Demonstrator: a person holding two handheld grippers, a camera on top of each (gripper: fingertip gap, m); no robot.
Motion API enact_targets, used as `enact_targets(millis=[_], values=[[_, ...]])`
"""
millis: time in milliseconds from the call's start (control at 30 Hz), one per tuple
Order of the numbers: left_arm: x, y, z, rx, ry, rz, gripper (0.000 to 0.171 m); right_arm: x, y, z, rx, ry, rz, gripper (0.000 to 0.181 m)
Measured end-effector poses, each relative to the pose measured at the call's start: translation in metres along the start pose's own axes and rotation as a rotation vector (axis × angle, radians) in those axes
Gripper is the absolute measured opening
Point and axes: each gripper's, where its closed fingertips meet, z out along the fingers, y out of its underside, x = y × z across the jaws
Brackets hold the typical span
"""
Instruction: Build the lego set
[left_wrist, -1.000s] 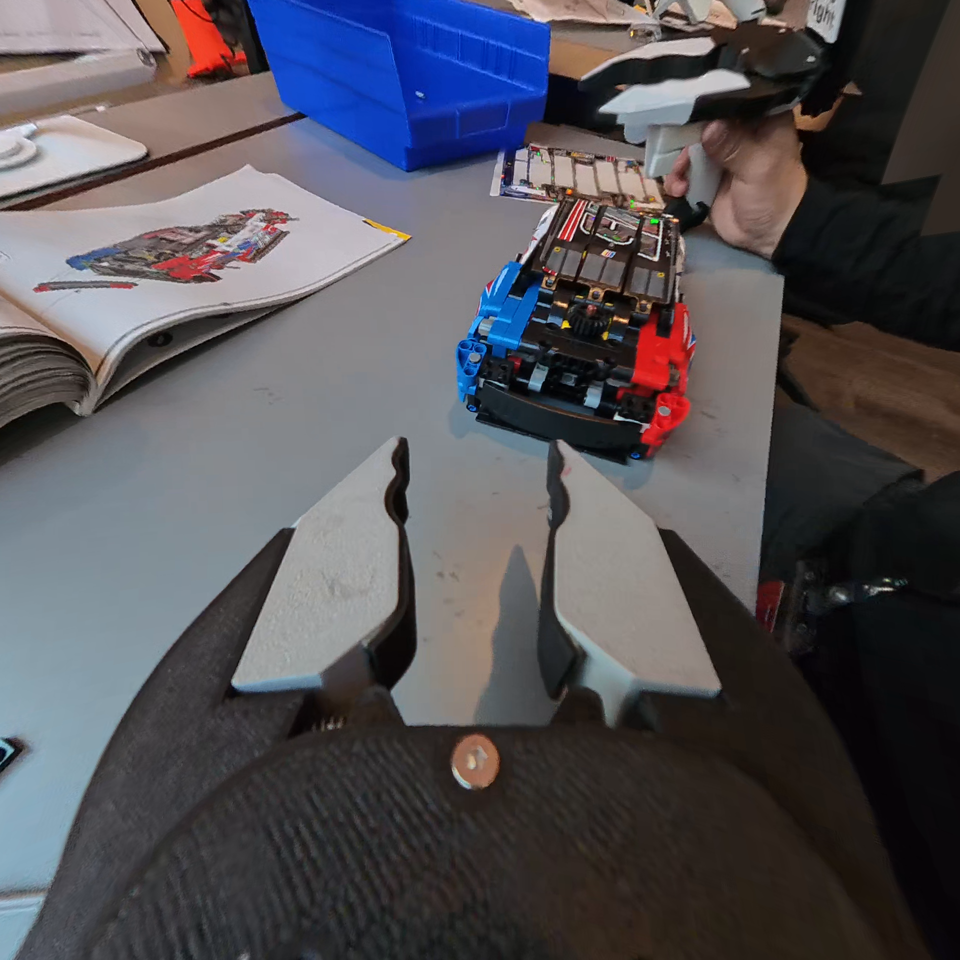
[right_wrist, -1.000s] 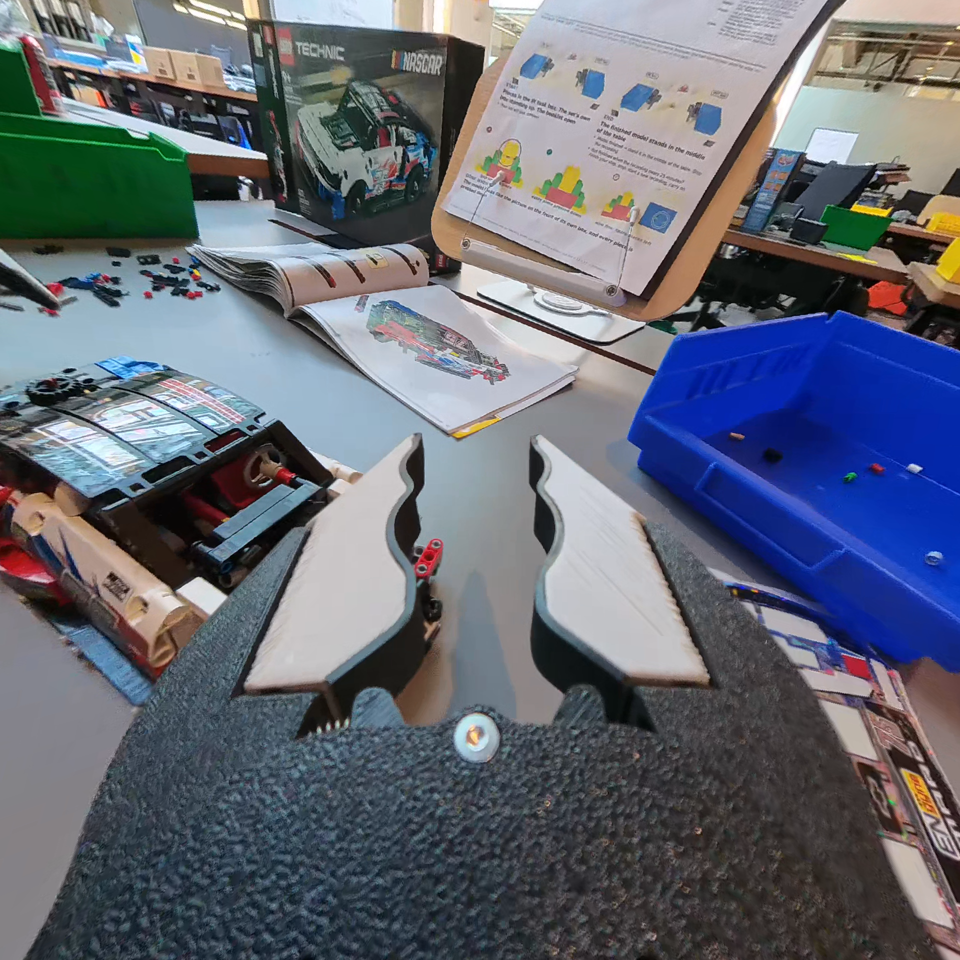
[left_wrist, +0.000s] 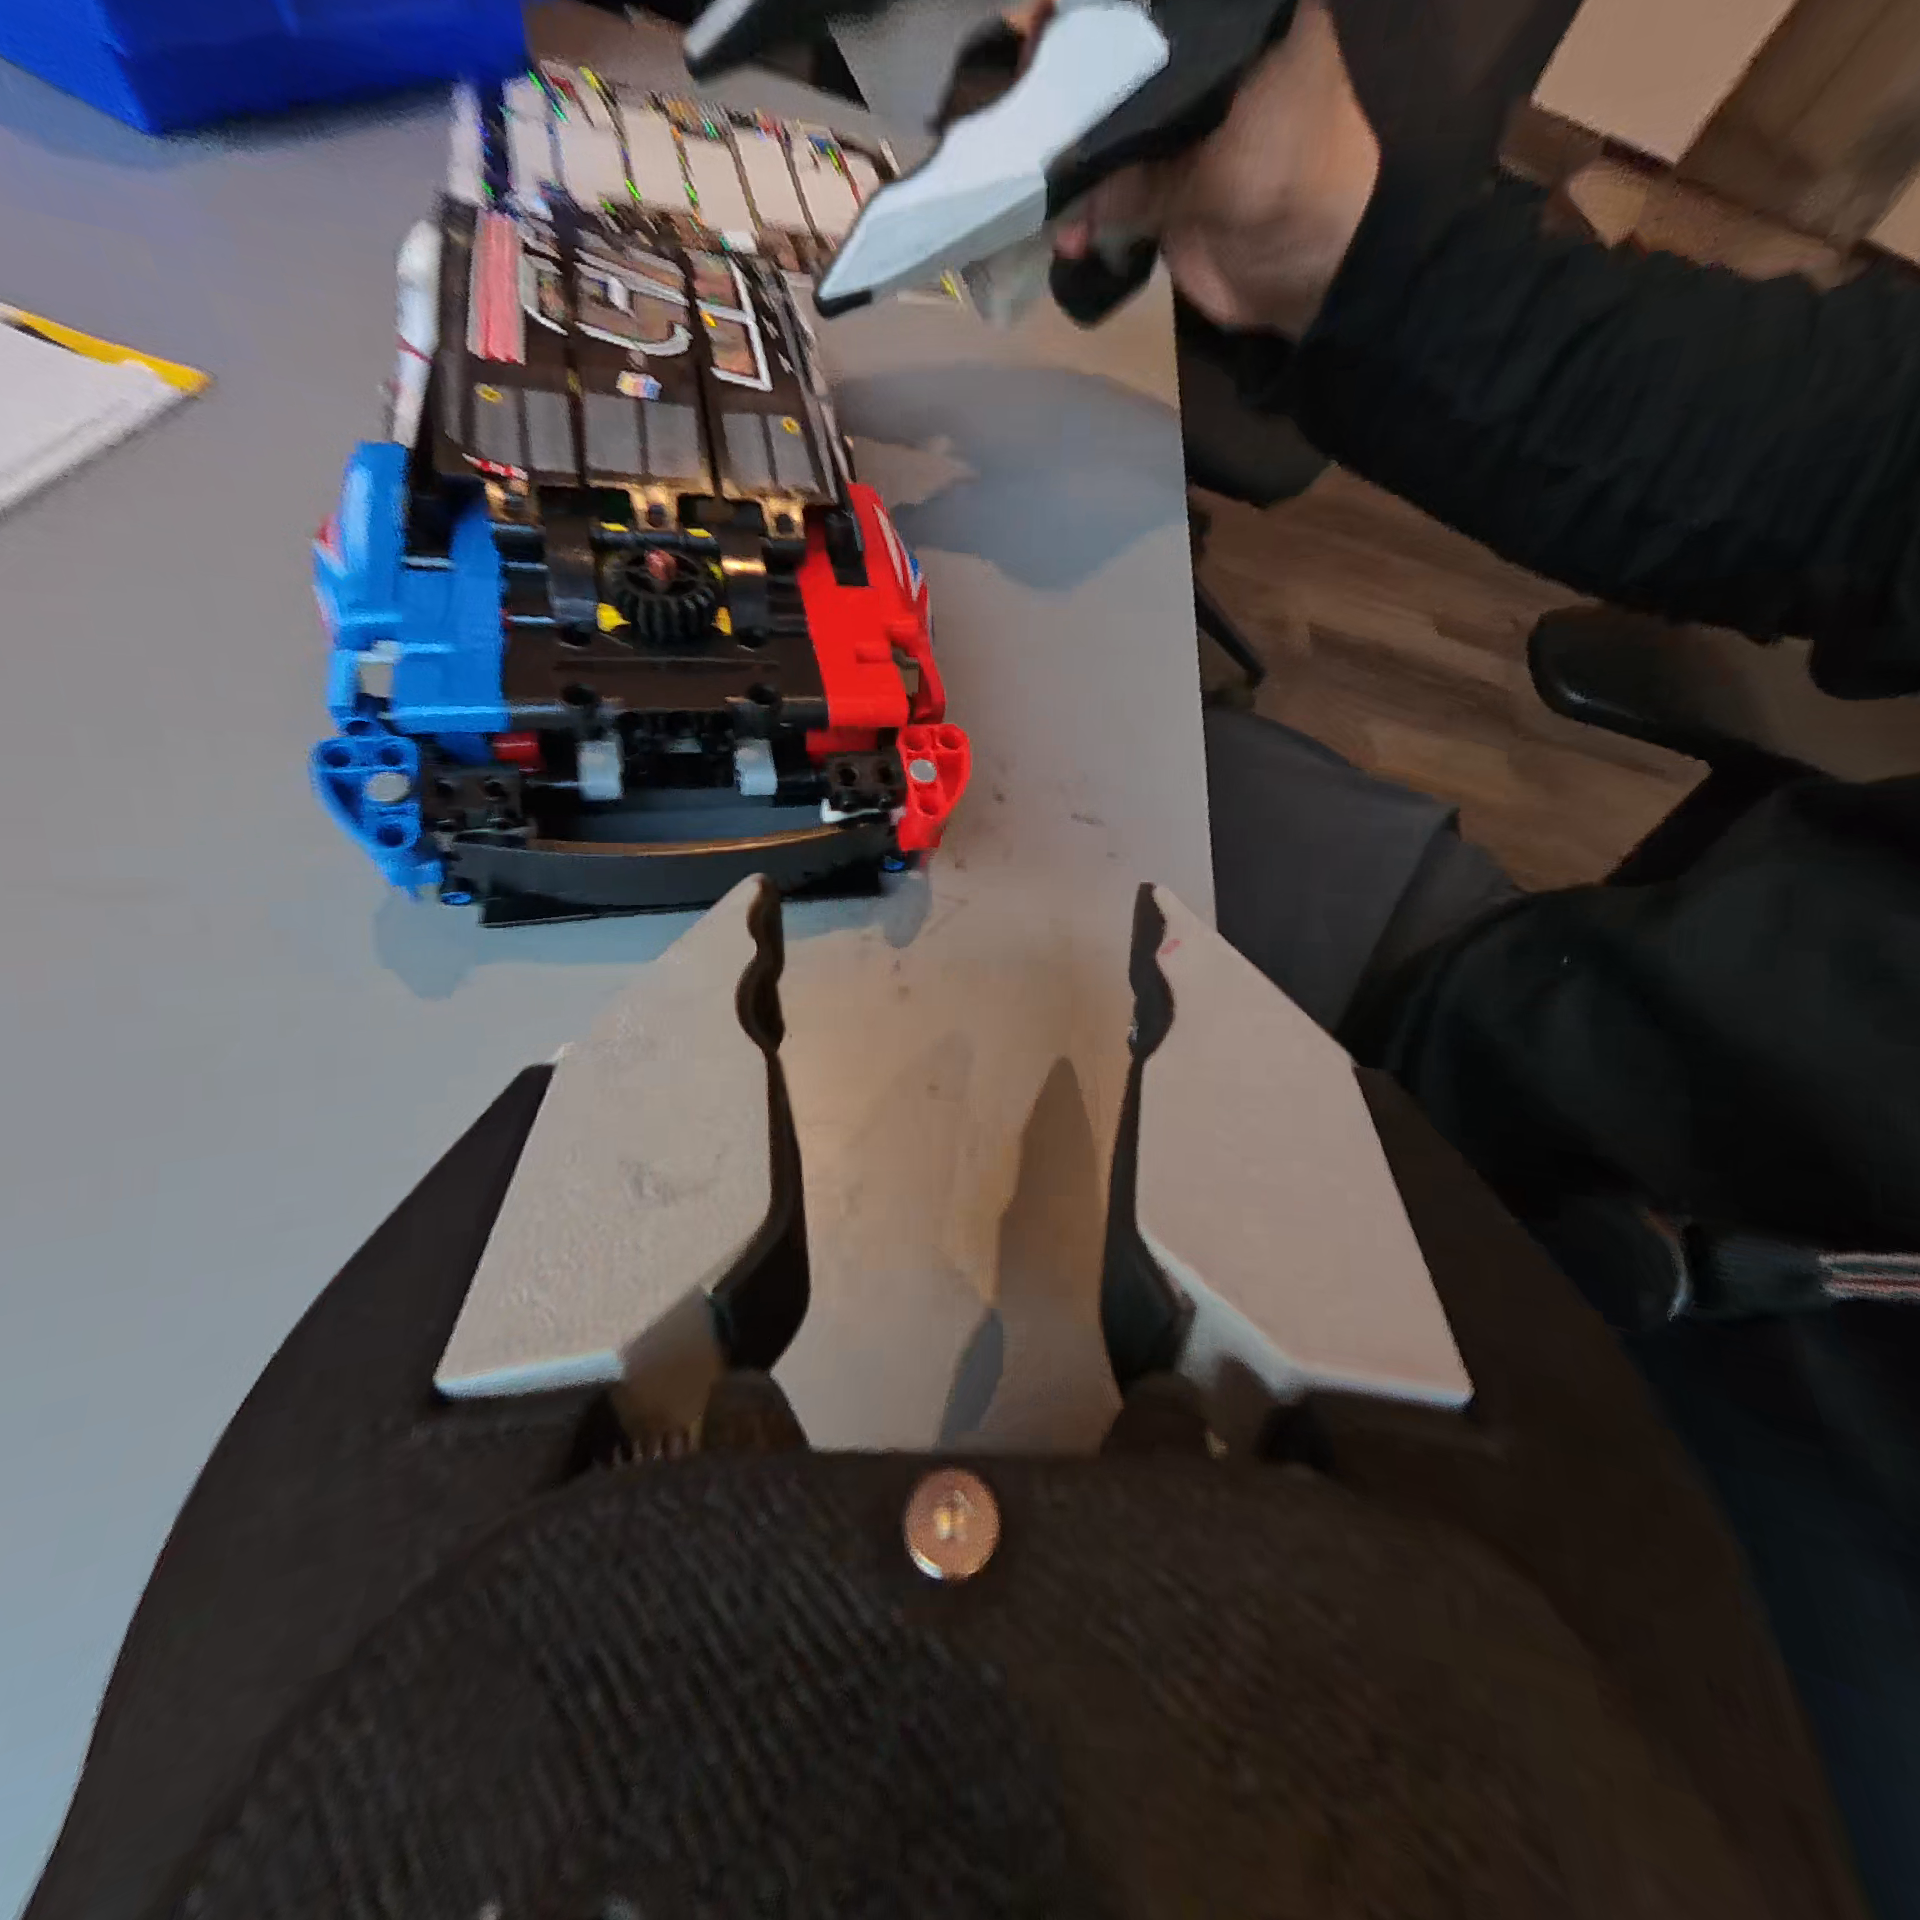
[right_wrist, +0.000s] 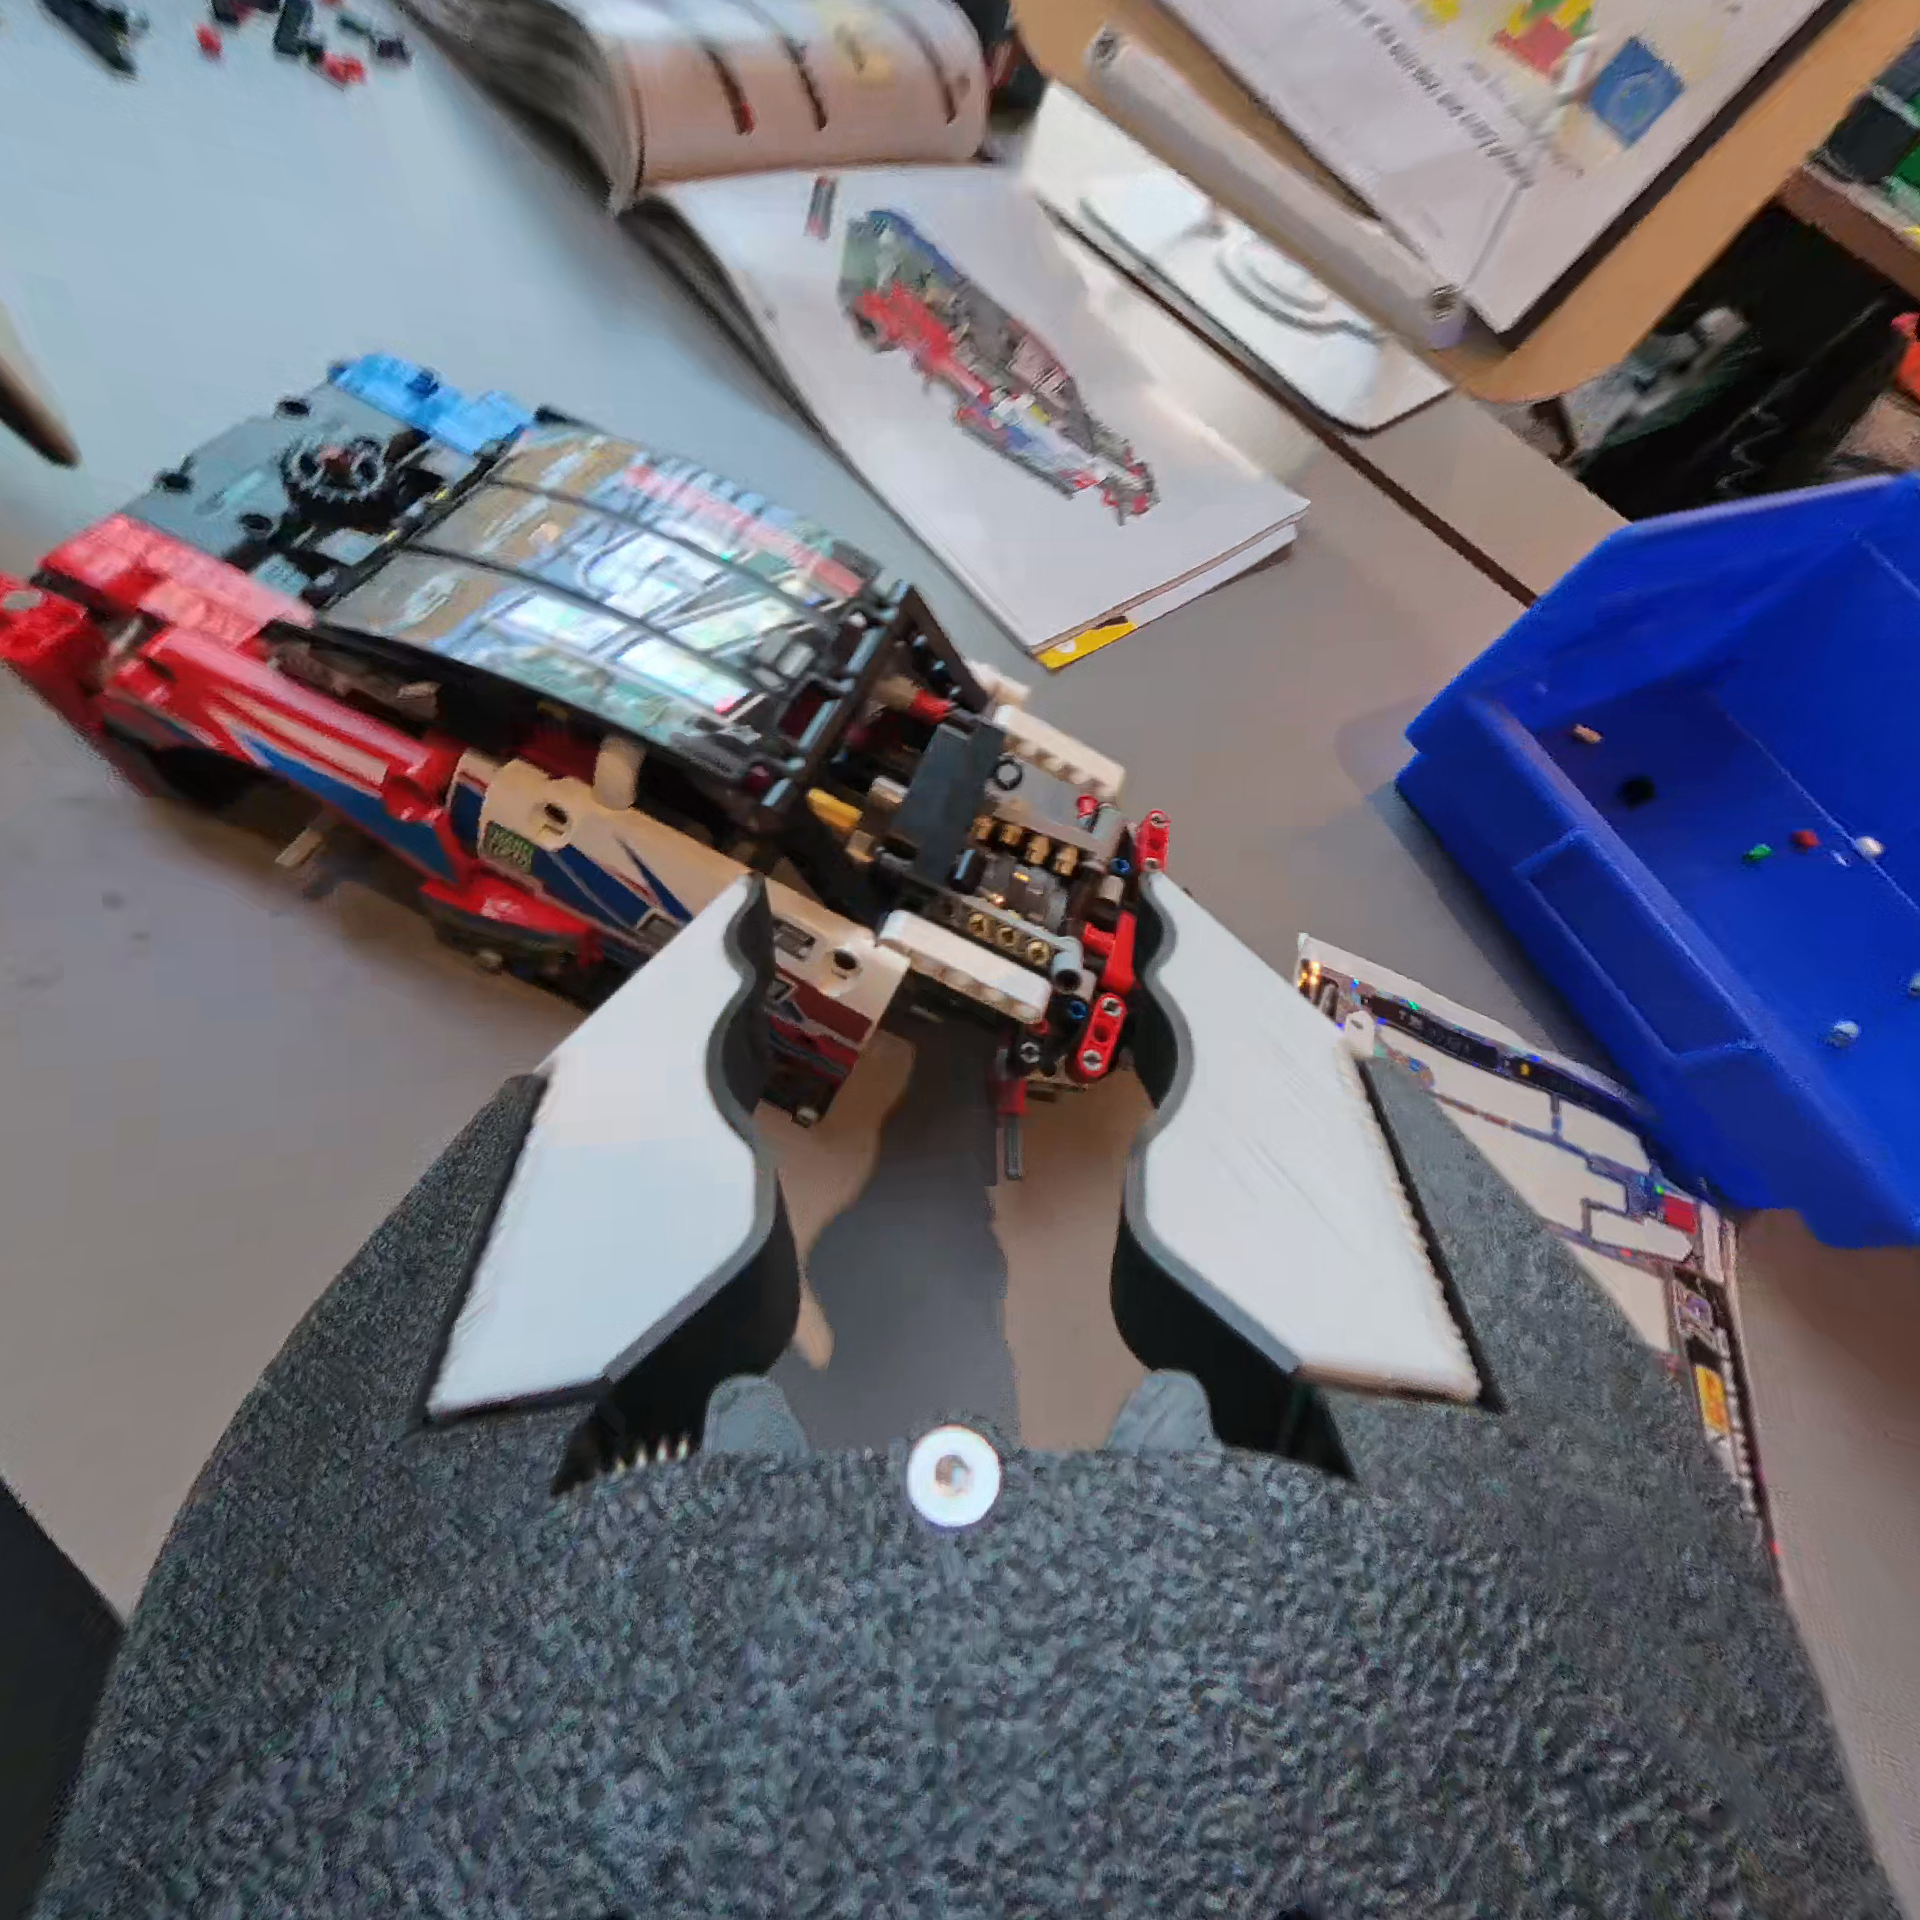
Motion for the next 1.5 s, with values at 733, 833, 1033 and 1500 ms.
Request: enact_targets(millis=[733, 833, 1033, 1500], values=[[-0.057, -0.016, -0.114, 0.382, -0.355, 0.128, 0.071, 0.094, 0.006, 0.001, 0.217, 0.404, 0.253, 0.069], [-0.07, -0.016, -0.113, 0.372, -0.399, 0.061, 0.073, 0.092, 0.001, -0.002, 0.266, 0.37, 0.279, 0.068], [-0.117, -0.092, -0.081, 0.17, -0.385, 0.08, 0.087, 0.086, -0.005, -0.004, 0.314, 0.308, 0.301, 0.065], [-0.269, -0.08, 0.068, -0.614, -0.176, 0.151, 0.106, 0.067, -0.019, -0.007, 0.418, 0.141, 0.362, 0.063]])
